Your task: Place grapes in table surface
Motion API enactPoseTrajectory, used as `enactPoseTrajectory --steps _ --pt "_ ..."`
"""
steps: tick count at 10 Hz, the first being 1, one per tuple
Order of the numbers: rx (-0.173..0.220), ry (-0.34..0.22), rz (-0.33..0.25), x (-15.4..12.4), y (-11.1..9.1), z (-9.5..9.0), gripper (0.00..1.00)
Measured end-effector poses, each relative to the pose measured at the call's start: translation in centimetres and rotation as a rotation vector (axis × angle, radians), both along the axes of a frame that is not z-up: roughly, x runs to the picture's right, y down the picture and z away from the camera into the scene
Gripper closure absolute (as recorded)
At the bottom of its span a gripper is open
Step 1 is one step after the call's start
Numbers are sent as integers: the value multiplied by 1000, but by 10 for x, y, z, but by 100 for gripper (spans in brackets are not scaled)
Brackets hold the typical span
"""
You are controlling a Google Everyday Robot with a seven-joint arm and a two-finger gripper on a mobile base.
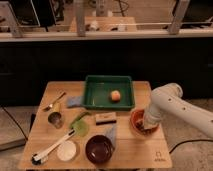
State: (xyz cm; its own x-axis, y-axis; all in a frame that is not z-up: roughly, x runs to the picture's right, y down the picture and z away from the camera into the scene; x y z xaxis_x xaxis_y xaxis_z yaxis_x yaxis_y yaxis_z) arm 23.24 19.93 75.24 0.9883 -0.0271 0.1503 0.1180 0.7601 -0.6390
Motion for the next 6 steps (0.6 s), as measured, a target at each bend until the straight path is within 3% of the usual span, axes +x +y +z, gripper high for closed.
enactPoseTrajectory --steps 2,6 --pt "20 23 -12 7 -19 4 100" --pt "103 48 -35 15 -52 -22 100"
